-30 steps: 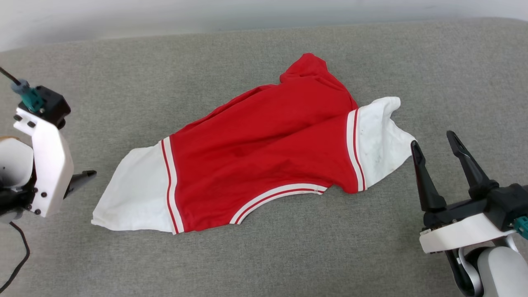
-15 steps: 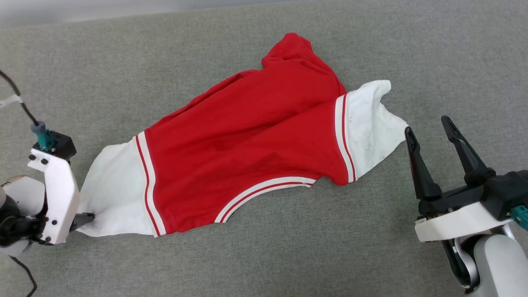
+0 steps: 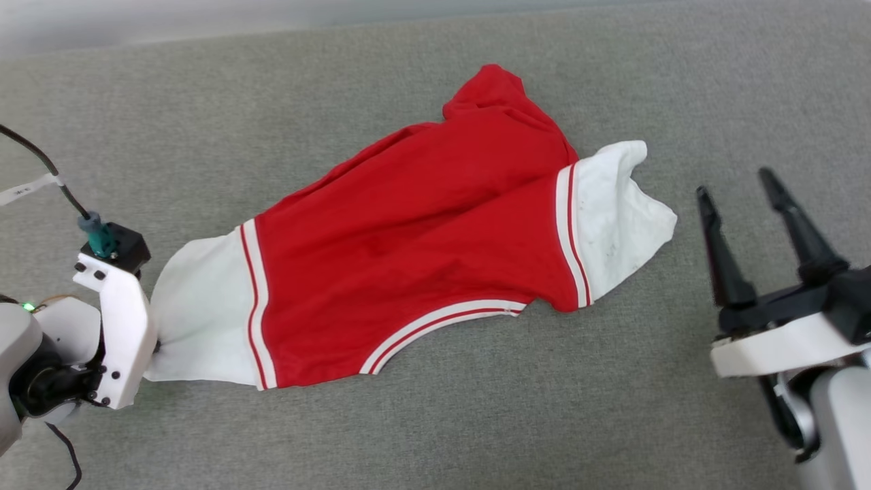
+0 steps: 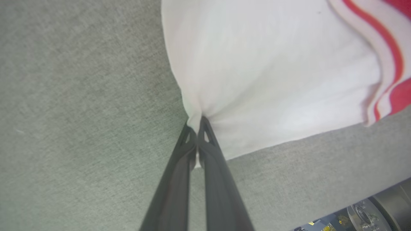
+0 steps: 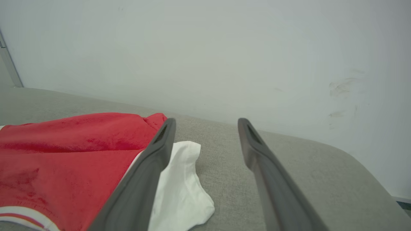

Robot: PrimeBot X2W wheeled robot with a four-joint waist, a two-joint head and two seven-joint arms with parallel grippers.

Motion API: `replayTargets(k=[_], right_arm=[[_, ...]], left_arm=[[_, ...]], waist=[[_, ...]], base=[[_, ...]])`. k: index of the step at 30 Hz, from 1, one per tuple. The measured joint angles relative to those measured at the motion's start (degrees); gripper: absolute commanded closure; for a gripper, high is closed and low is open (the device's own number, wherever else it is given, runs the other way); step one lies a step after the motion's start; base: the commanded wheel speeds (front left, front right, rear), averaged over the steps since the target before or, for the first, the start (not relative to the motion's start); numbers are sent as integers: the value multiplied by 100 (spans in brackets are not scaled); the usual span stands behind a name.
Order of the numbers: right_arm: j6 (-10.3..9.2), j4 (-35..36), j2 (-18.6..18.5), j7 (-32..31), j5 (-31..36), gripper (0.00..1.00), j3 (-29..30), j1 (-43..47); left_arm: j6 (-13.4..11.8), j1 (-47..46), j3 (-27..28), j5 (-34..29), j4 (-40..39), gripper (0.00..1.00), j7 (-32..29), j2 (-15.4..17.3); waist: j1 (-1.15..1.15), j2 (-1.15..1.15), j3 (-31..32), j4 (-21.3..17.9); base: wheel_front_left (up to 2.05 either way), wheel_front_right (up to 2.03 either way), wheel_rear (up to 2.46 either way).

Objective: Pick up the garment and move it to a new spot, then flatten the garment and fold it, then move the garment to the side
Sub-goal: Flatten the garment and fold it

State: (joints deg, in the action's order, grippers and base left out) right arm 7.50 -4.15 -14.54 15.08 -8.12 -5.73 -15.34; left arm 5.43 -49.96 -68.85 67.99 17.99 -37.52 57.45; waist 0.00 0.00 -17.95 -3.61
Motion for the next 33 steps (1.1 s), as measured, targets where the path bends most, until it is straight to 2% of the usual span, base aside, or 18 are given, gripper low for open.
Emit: replayTargets(k=[4, 5, 11, 16, 19, 22, 25, 29, 33], right_arm=[[0, 22, -327, -83, 11, 0, 37, -216], [0, 44, -784, -550, -35, 0, -156, -463], [1, 194, -2089, -2310, -855, 0, -1213, -1200], [1, 233, -2896, -4103, -2234, 0, -2039, -1931], [0, 222, -3261, -5142, -2943, 0, -2524, -2299], [1, 120, -3426, -5866, -3422, 0, -2830, -2614], [0, -134, -3409, -6326, -3657, 0, -3030, -2858], [0, -566, -3144, -6429, -3779, 0, -3200, -3051], [-1, -977, -2877, -6248, -3766, 0, -3444, -3085]], left_arm=[[19, -94, 74, -90, -288, 100, 176, 51], [0, -219, 185, -179, -576, 100, 310, 193], [-159, -375, 292, -363, -1293, 100, 403, 394], [-283, -474, 316, -539, -1733, 100, 419, 413], [-342, -559, 330, -634, -1897, 100, 428, 370], [-364, -619, 338, -715, -1991, 100, 452, 302], [-386, -696, 358, -802, -2049, 100, 495, 255], [-379, -764, 367, -904, -2090, 100, 547, 187], [-343, -786, 368, -944, -2082, 100, 587, 146]], waist=[[0, 0, 132, 89], [0, 0, 202, 156], [0, 0, 199, 272], [0, 0, 53, 373], [0, 0, -74, 449], [0, 0, -217, 532], [0, 0, -367, 616], [-1, 0, -566, 725], [0, 0, -735, 824]], base=[[0, 0, 0], [0, 0, 0], [0, 0, 0], [0, 0, 0], [0, 0, 0], [0, 0, 0], [0, 0, 0], [0, 0, 0], [0, 0, 0]])
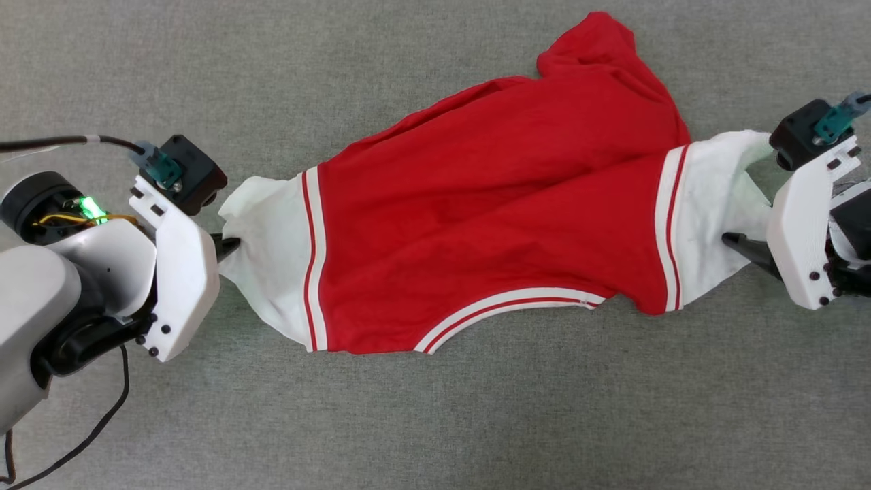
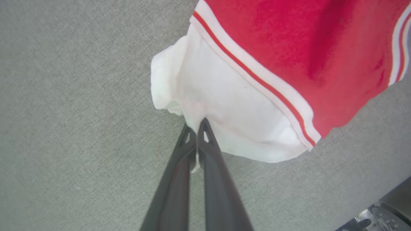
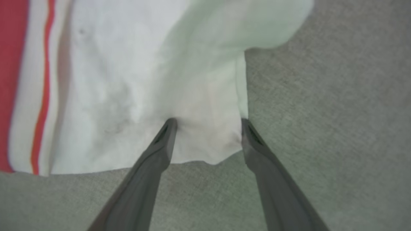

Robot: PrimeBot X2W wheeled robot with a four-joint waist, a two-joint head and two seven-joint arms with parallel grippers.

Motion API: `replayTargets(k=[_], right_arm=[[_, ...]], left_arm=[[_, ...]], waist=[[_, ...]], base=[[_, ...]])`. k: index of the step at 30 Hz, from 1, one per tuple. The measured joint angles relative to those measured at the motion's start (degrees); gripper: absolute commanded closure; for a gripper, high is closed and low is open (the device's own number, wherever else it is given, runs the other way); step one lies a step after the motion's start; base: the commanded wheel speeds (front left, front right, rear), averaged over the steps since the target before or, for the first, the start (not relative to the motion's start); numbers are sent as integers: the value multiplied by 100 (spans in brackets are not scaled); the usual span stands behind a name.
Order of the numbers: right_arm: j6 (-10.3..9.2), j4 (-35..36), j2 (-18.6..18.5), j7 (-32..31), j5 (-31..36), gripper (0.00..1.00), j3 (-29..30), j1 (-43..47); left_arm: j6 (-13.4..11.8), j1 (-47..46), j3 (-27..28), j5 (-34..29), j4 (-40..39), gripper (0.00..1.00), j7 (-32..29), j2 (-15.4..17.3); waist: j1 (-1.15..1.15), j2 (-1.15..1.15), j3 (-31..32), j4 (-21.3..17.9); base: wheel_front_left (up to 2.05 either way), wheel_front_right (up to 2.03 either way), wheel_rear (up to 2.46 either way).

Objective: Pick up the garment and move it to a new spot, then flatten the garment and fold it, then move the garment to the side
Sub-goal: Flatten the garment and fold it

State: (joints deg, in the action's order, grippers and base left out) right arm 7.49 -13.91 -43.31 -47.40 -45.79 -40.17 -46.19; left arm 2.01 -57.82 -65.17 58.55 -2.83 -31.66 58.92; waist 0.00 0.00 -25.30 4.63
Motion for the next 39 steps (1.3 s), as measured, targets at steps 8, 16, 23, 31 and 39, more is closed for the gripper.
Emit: replayTargets(k=[8, 16, 23, 31, 39], right_arm=[[-12, -363, 45, 516, -142, 0, -558, -132], [-7, -391, -22, 1457, -283, 100, -1096, -250], [2, 154, -527, 2106, -511, 100, -1169, -391], [2, 813, -937, 2579, -587, 100, -704, -799], [2, 792, -712, 2582, -132, 100, 75, -1670]], left_arm=[[49, 1, -7, 4, 146, 100, 118, -102], [113, 57, -3, 27, 337, 100, 349, -124], [186, 43, 142, 26, 276, 100, 672, -38], [240, -463, 504, -48, 14, 100, 920, -36], [342, -1510, 900, -254, 193, 100, 912, -466]], waist=[[1, 0, -114, 48], [-1, 0, 292, -90], [-1, 0, 815, -187], [0, 0, 1153, -332], [0, 0, 868, -387]], base=[[0, 0, 0], [0, 0, 0], [0, 0, 0], [0, 0, 0], [0, 0, 0]])
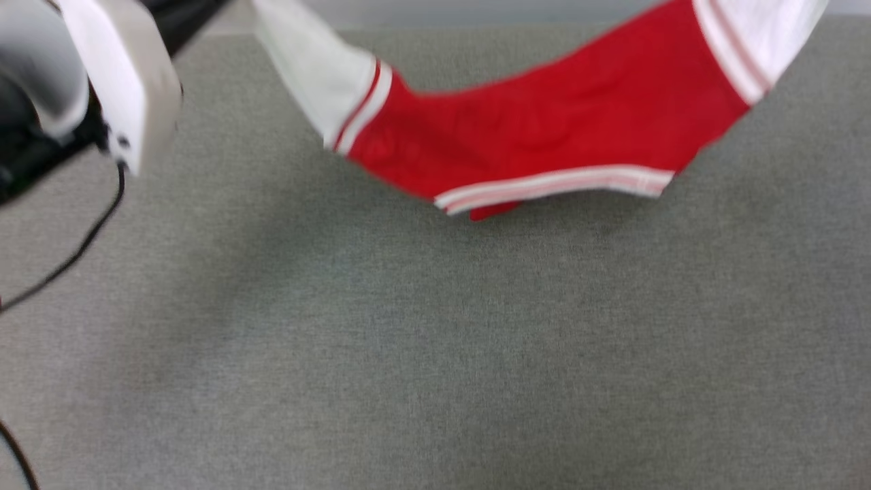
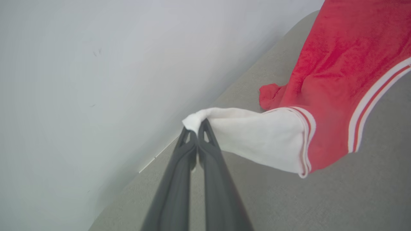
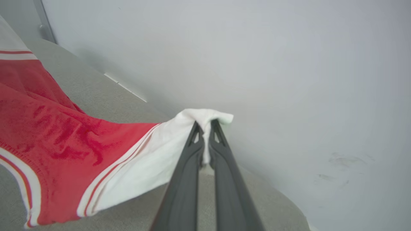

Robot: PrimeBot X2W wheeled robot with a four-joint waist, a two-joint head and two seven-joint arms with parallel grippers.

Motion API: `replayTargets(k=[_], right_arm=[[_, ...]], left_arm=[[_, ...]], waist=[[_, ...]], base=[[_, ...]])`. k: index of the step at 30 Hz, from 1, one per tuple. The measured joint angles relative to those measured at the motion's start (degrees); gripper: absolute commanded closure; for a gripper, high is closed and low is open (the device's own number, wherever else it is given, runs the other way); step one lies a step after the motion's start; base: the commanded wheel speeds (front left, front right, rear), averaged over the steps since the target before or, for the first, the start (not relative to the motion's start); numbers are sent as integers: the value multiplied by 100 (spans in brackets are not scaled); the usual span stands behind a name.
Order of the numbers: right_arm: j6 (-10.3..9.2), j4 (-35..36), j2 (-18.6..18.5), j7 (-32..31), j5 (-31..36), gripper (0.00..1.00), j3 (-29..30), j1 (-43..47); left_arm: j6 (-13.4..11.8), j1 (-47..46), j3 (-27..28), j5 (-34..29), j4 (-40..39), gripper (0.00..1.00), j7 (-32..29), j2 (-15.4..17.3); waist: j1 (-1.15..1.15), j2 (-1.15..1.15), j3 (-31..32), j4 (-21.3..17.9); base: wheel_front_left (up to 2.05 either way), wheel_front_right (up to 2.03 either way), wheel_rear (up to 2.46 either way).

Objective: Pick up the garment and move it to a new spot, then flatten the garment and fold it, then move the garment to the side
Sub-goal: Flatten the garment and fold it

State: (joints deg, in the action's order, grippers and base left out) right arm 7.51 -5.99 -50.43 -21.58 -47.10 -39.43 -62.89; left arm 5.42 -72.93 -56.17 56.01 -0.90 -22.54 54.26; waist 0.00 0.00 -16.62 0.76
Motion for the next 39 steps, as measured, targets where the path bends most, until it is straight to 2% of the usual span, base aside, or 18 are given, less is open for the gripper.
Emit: replayTargets(k=[7, 11, 16, 24, 32, 39], right_arm=[[0, -731, 617, -199, 805, 100, 569, -1401], [0, -1174, 970, -113, 1330, 100, 815, -2315], [0, -1669, 1392, 144, 1880, 100, 1040, -3370], [0, -2401, 1804, 637, 2432, 100, 1098, -4533], [0, -3039, 2002, 1114, 2461, 100, 662, -4640], [0, -3465, 2171, 1779, 2218, 100, 40, -3602]], left_arm=[[94, -1273, 379, -247, 751, 100, 87, -568], [112, -2038, 667, -341, 1276, 100, 229, -860], [132, -2943, 988, -421, 1918, 100, 561, -1158], [174, -3926, 1159, -595, 2699, 100, 1122, -1516], [191, -3888, 964, -586, 3019, 100, 1495, -1523], [197, -2763, 504, -326, 3003, 100, 2011, -1332]], waist=[[0, 0, -590, -49], [0, 0, -1029, -72], [0, 0, -1555, -117], [-1, 0, -2053, -118], [0, 0, -2123, -13], [0, 0, -1867, -28]], base=[[0, 0, 0], [0, 0, 0], [0, 0, 0], [0, 0, 0], [0, 0, 0], [0, 0, 0]])
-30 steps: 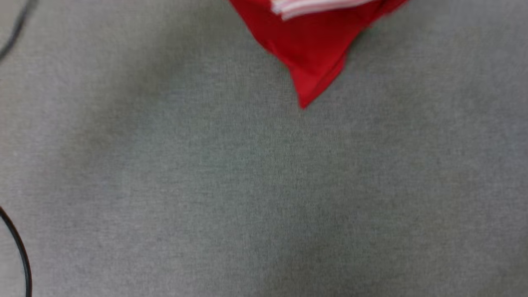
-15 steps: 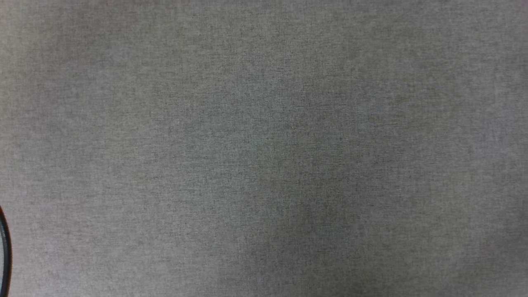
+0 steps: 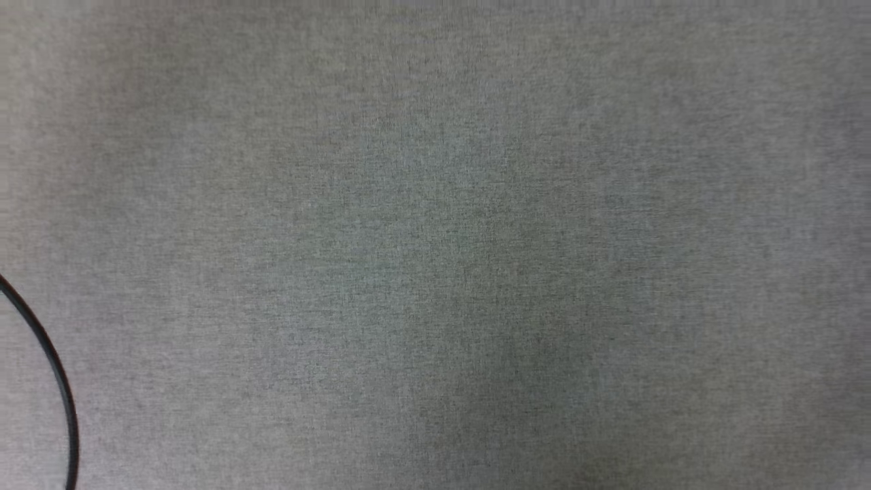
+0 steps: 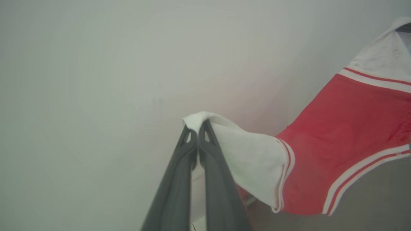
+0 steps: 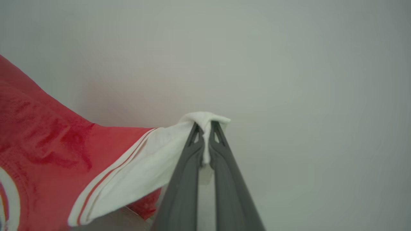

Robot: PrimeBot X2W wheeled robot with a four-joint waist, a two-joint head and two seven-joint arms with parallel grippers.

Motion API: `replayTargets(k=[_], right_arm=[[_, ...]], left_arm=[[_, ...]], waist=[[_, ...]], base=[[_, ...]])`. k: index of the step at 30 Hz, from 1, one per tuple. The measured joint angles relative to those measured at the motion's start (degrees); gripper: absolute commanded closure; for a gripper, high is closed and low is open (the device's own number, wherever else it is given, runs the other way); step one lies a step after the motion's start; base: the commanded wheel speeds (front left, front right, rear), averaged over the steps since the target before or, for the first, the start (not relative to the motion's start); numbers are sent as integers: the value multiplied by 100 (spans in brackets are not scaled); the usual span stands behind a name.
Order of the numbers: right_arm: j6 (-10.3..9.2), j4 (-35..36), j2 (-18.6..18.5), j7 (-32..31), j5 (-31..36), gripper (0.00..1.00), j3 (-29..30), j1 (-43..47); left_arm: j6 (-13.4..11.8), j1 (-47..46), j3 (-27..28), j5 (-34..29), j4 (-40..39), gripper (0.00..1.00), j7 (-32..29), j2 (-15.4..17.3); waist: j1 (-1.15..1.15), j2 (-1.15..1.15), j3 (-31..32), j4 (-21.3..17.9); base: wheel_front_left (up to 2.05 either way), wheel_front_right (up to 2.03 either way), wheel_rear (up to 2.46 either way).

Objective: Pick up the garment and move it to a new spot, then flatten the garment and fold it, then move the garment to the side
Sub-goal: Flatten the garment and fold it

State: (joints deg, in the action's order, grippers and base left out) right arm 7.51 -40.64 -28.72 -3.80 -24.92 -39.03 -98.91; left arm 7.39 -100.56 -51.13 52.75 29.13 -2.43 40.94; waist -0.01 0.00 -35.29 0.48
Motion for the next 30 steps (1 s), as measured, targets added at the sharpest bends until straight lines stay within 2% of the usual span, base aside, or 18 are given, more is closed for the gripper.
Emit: replayTargets(k=[6, 11, 18, 25, 30], right_arm=[[0, -165, 158, 547, -481, 100, -360, 1118], [0, -29, 83, 802, -892, 100, -710, 2107], [0, 399, -303, 1017, -1334, 100, -1042, 3487], [0, 936, -816, 980, -1723, 100, -1096, 4991], [0, 1363, -1084, 880, -1907, 100, -921, 6154]], left_arm=[[-5, 1293, -190, 272, -87, 100, 536, 212], [-212, 2443, -354, 458, -411, 100, 829, 512], [-912, 4276, -569, 889, -1396, 100, 1148, 1123], [-1563, 5867, -828, 1382, -2372, 100, 1326, 1794], [-1813, 6774, -1003, 1760, -2758, 100, 1474, 2128]], waist=[[0, 0, 434, -68], [1, 0, 869, -118], [1, 0, 1544, -200], [2, 0, 2215, -270], [3, 0, 2568, -287]], base=[[0, 0, 0], [0, 0, 0], [0, 0, 0], [0, 0, 0], [0, 0, 0]])
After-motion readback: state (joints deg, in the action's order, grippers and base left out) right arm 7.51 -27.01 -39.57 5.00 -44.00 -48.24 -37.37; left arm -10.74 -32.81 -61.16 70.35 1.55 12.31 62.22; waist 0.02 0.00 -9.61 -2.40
